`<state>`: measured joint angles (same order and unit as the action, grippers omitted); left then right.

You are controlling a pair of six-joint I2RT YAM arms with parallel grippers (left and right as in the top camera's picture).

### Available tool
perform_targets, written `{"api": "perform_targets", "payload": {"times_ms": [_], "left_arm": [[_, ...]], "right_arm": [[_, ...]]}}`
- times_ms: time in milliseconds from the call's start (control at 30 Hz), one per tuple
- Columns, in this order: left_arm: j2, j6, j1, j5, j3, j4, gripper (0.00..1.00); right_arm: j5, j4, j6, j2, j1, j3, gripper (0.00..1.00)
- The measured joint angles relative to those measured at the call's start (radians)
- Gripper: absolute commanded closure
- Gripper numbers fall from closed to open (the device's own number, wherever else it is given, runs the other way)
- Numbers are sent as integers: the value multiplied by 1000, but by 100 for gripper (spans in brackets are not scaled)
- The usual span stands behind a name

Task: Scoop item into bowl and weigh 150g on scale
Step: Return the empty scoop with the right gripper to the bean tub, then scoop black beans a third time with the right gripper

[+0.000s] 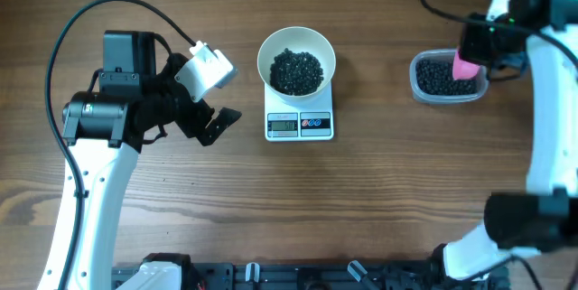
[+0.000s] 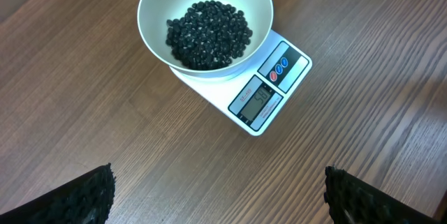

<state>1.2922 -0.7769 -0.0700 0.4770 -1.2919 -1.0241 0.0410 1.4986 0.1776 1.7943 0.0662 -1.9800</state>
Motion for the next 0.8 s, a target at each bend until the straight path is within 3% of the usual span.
{"api": "perform_targets", "payload": {"times_ms": [400,800], "left_arm": [[0,0,0,0,0,0,0],[0,0,0,0,0,0,0]], "right_arm": [[269,-98,-120,243,0,0,96],[186,-58,-204,308,-8,0,96]]}}
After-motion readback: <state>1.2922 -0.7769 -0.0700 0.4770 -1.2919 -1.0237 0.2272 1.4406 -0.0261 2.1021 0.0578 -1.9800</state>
